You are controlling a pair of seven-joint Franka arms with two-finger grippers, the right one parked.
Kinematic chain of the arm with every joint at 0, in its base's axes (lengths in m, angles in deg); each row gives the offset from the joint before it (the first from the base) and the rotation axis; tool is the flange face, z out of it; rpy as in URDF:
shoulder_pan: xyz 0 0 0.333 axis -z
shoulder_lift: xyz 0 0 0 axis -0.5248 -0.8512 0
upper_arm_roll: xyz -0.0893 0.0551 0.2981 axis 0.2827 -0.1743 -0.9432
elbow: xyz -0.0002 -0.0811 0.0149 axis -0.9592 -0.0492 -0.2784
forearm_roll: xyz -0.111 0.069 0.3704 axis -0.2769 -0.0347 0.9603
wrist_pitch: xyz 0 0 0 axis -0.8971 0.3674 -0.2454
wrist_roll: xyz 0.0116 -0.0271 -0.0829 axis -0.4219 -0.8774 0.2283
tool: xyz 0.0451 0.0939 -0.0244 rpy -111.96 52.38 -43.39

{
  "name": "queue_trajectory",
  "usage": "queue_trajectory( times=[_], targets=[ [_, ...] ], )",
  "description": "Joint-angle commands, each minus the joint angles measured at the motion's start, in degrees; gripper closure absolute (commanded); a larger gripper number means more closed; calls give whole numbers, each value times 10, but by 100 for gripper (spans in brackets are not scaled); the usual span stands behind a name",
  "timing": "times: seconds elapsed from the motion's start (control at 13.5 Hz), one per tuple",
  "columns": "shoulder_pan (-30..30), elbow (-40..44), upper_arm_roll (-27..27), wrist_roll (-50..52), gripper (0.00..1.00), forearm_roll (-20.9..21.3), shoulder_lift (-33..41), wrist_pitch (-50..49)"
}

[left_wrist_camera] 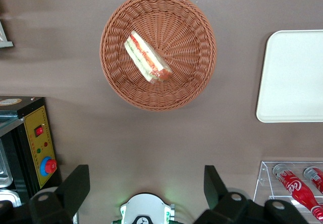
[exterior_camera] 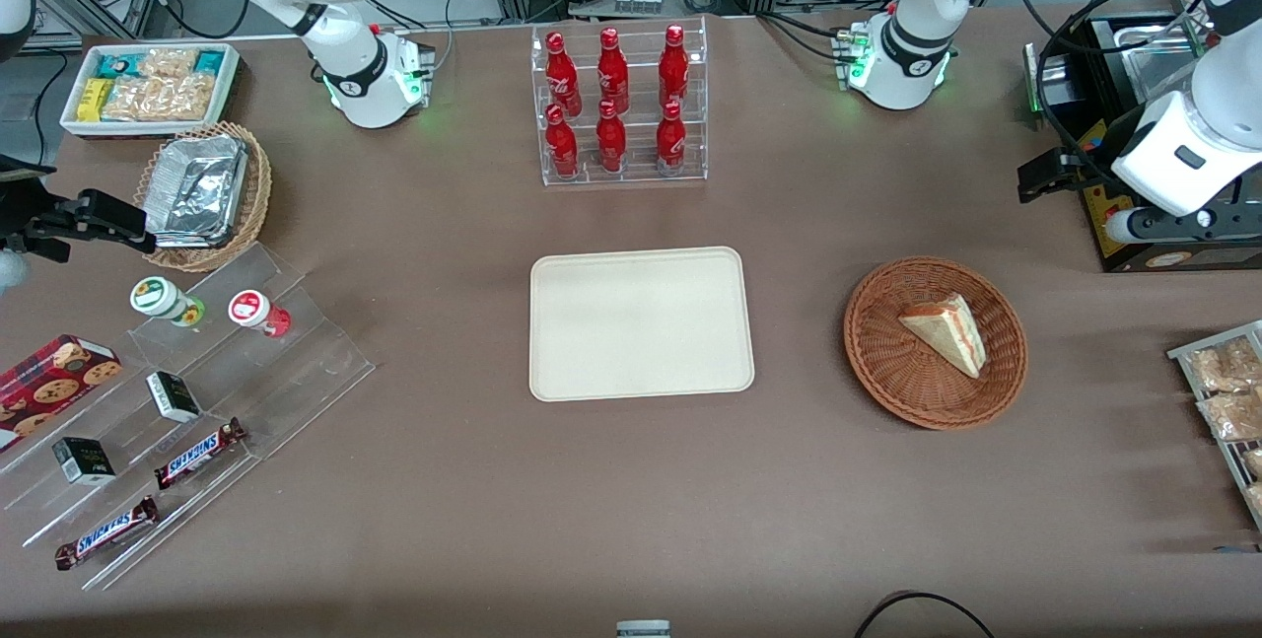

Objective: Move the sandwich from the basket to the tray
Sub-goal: 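Move the open left gripper over the sandwich in the wicker basket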

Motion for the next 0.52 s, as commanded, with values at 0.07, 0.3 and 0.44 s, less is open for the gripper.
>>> queue_trajectory(
  times=[0.07, 0.3, 0.44],
  targets=[
    [-2, 11, 6, -6, 0, 1, -6, -3],
    [-1, -27, 6, -4, 0, 13, -2, 31],
    [-1, -65, 6, -5, 0, 14, 9, 64]
  ],
)
